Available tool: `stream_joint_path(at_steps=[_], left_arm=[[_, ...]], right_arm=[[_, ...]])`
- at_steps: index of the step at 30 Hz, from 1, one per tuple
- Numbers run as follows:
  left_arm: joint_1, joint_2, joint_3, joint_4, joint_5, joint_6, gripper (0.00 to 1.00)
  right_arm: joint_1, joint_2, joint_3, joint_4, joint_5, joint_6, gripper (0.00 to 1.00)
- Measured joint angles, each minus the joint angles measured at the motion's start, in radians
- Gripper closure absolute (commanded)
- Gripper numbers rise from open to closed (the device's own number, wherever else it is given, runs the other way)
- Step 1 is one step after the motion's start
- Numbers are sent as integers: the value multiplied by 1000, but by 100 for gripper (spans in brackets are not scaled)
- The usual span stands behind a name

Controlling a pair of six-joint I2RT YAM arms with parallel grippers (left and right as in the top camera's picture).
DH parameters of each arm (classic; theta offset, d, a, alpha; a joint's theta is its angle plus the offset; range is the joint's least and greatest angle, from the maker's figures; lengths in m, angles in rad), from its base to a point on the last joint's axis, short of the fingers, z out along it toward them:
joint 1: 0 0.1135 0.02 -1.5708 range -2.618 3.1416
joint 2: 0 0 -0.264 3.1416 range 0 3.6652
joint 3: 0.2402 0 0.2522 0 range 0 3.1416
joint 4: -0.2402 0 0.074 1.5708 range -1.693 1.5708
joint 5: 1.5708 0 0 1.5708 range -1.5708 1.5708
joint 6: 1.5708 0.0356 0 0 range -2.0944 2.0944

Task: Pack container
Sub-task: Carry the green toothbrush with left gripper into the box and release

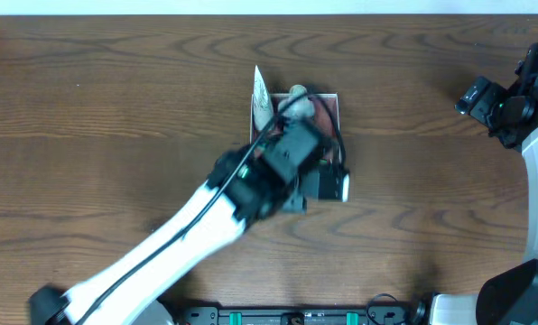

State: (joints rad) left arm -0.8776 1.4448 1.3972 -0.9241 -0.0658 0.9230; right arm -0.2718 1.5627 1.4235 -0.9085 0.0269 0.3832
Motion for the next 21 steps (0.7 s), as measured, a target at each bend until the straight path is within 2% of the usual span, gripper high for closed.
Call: stream_joint_path(at_steps=[1, 11, 16, 21], left_arm=[[-22, -29, 0, -13, 3, -16, 2], [-115, -231, 0, 3, 6, -359, 2], [-115, -327, 0, -4, 6, -435, 2], [-114, -382, 0, -98, -18, -484, 2]], right_arm=[[0, 0, 0, 0, 0, 0, 1], [0, 0, 0, 0, 0, 0, 1], [0, 0, 0, 0, 0, 0, 1], [0, 0, 0, 0, 0, 0, 1]])
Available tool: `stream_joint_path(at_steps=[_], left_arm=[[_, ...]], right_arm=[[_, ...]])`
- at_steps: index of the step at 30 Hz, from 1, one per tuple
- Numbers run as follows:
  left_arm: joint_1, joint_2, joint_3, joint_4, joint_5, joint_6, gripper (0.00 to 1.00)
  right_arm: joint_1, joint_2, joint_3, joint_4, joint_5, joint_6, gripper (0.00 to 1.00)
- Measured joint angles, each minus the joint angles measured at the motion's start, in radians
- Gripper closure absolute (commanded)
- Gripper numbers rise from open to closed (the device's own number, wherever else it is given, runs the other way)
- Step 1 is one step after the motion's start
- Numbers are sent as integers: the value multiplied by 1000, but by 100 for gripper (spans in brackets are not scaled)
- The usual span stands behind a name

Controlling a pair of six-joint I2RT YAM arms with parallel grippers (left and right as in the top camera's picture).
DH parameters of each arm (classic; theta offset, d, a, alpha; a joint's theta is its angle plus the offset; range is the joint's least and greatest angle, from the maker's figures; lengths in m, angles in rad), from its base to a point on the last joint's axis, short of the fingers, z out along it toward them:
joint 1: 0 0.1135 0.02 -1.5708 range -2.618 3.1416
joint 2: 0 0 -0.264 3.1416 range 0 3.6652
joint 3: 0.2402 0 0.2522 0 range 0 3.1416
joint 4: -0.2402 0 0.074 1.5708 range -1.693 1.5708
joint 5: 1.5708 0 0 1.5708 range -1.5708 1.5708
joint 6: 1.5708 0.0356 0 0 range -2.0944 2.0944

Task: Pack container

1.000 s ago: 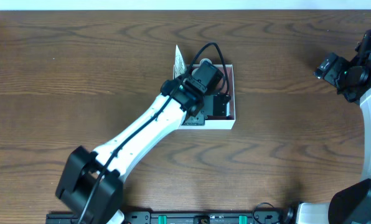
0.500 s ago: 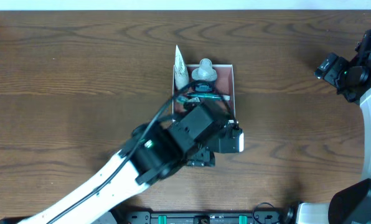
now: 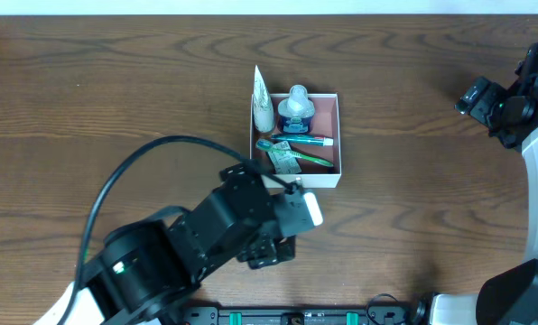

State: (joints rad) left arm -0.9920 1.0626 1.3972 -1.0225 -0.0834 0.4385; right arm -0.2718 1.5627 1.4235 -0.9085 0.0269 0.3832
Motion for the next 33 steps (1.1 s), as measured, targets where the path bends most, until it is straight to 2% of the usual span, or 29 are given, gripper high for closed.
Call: stream_joint_path(at_steps=[4, 9, 17, 21, 27, 30, 33], left_arm=[[23, -57, -1, -52, -92, -148, 2], [79, -211, -2, -122, -202, -350, 2], [98, -461, -2, -192, -341, -571, 2], [175, -507, -2, -227, -382, -622, 2], [399, -568, -31, -193, -390, -648, 2], [518, -601, -78, -125, -346, -631, 2], [637, -640, -165, 15, -263, -581, 2]], right_arm=[[0, 0, 0, 0, 0, 0, 1], [0, 0, 0, 0, 0, 0, 1], [0, 0, 0, 0, 0, 0, 1], [0, 0, 0, 0, 0, 0, 1], [0, 0, 0, 0, 0, 0, 1], [0, 0, 0, 0, 0, 0, 1], [0, 0, 0, 0, 0, 0, 1]])
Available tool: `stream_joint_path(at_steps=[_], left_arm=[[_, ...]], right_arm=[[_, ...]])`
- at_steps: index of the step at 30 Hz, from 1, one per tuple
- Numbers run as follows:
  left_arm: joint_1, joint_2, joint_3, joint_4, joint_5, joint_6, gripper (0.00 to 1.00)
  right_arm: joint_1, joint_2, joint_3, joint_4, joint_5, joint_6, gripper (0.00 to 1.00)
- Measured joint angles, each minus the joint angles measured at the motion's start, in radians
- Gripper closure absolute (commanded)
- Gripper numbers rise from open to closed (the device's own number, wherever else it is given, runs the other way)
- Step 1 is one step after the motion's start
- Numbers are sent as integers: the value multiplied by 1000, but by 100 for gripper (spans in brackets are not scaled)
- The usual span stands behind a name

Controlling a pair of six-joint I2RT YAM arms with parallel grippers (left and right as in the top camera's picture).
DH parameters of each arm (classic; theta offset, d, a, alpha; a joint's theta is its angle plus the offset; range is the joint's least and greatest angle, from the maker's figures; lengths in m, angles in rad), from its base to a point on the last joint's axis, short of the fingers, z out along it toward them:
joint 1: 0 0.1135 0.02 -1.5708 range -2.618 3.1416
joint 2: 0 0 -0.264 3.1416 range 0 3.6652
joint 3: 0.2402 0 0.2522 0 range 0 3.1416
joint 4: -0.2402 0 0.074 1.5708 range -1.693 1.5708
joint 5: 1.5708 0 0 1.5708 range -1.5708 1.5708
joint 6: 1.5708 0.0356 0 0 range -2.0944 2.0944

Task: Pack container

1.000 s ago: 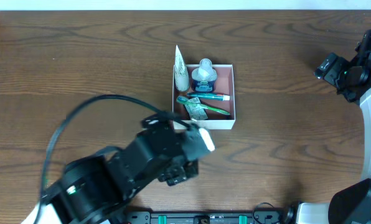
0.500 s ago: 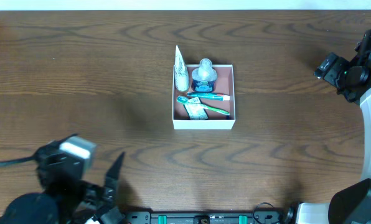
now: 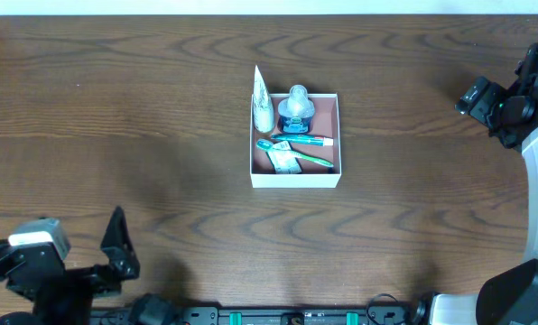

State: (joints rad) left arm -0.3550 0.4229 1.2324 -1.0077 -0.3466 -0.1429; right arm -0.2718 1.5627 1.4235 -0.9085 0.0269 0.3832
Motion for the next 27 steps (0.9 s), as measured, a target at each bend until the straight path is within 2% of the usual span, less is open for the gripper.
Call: stream_joint_path(at_steps=[8, 17, 22, 27], left_arm=[[209, -66, -331, 431, 262, 95, 2], [234, -128, -728, 967, 457, 115, 2], [235, -223, -908, 1127, 513, 115, 2], [238, -303, -1002, 1172, 528, 111, 2]], right_arm=[[0, 0, 0, 0, 0, 0, 1], [0, 0, 0, 0, 0, 0, 1], [0, 0, 0, 0, 0, 0, 1], [0, 0, 0, 0, 0, 0, 1]])
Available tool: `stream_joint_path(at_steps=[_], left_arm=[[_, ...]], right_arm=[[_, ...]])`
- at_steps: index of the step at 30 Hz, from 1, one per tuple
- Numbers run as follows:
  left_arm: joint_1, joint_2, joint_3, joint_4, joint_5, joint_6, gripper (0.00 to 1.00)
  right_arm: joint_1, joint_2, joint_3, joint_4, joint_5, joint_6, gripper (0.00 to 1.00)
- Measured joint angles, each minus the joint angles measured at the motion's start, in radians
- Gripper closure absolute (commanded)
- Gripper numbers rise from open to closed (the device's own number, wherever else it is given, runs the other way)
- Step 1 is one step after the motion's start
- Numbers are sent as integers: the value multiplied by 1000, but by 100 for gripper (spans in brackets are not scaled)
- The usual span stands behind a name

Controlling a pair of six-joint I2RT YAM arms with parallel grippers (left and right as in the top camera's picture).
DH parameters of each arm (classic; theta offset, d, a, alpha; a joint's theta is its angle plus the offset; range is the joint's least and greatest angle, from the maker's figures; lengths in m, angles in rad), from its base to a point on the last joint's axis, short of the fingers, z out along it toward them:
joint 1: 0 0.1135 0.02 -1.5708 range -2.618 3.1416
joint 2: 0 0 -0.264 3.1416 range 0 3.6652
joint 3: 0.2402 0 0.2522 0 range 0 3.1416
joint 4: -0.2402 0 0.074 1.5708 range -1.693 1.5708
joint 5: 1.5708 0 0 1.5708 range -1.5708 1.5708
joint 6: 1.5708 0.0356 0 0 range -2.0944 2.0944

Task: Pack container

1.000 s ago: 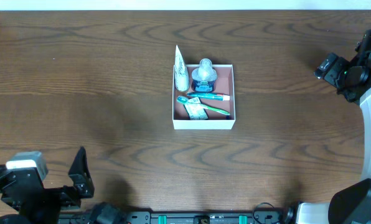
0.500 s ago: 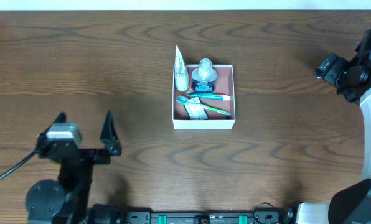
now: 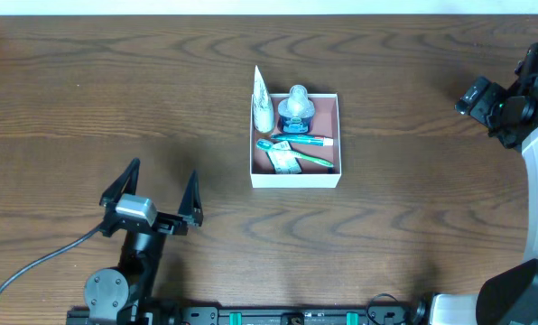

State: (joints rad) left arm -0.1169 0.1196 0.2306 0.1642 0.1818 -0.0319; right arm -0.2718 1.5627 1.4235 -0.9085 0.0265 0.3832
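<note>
A white box with a pink floor stands at the table's middle. Inside it a white tube leans in the back left corner, beside a clear bottle with a blue base. In front of them lie a teal toothbrush, a green toothbrush and a small packet. My left gripper is near the front left, well away from the box, open with its fingers spread and nothing between them. My right gripper is folded back at the right edge; its jaws are not readable.
Bare dark wood table surrounds the box. A cable trails from the left arm toward the front left. The right arm's white link runs down the right edge.
The left arm was low in the front left corner. Now its gripper sits further right and further from the front edge, fingers spread open. The box, its contents and the right arm are unchanged.
The left gripper was first over the box, hiding most of its contents. Then it was in front of the box, with the tube, bottle, toothbrushes and packet lying inside. Later it was in the front left corner, and now it rests open at the front left.
</note>
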Motion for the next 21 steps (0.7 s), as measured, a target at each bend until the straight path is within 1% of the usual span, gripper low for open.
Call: stream_joint_path(at_steps=[9, 21], left_arm=[[50, -105, -114, 28, 6, -51, 2], [56, -109, -191, 39, 7, -77, 2]], right_arm=[[0, 0, 0, 0, 0, 0, 1], [0, 0, 0, 0, 0, 0, 1]])
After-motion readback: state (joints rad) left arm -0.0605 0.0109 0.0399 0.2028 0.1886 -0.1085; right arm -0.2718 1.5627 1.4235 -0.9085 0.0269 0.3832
